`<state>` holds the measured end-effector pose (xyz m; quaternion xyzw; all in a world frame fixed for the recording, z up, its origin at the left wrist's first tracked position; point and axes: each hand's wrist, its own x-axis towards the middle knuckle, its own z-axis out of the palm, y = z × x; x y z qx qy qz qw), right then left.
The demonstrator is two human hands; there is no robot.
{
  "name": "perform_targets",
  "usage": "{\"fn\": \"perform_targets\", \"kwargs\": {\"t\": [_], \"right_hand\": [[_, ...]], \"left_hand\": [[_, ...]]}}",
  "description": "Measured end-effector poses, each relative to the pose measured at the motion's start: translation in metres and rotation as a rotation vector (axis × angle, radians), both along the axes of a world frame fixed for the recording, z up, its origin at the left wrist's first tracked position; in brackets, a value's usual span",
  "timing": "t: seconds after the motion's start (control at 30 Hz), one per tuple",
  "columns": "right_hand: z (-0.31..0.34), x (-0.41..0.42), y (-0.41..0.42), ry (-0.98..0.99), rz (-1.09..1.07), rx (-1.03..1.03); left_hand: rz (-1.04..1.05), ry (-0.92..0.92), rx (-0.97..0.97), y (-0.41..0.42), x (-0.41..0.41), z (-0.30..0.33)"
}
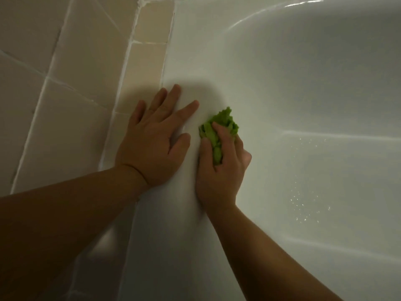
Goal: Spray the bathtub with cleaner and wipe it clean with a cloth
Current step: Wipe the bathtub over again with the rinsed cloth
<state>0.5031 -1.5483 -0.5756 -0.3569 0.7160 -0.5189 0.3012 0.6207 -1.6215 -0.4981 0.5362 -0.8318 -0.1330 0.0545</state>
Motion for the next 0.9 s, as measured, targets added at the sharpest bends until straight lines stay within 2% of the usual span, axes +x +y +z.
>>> {"fn": "perform_targets", "kwargs": {"t": [0.13,0.27,0.4,0.53,0.6,0.73,0.8,0.9], "right_hand": [[-0.022,-0.009,0.024,0.095,0.077,-0.03],[-0.023,-0.024,-0.035,0.012,-0.068,0.128],[0.0,-0.022,-0.081,-0.032,-0.078,0.042],[-0.002,-0.014,-0.046,0.076,0.034,-0.121],[-0.015,-0.017,-0.037,0.095,0.037,-0.108],[-0.015,-0.03,-0.089,-0.012,-0.152,0.074],[-0.006,-0.034,-0.117,-0.038,-0.22,0.052],[0.006,-0.028,-0.115,-0.04,-0.134,-0.037]], "left_hand": [[0.0,-0.021,-0.02,-0.004,-0.002,0.0],[0.011,-0.037,-0.011,-0.008,-0.003,0.001],[0.012,-0.047,0.01,-0.01,-0.005,0.002],[0.002,-0.049,-0.003,-0.016,-0.006,0.001],[0.002,-0.039,0.001,-0.021,-0.007,0.002],[-0.004,-0.03,0.008,-0.031,-0.01,0.001],[-0.016,-0.026,0.012,-0.038,-0.011,0.001],[-0.024,-0.026,0.006,-0.048,-0.014,0.001]]}}
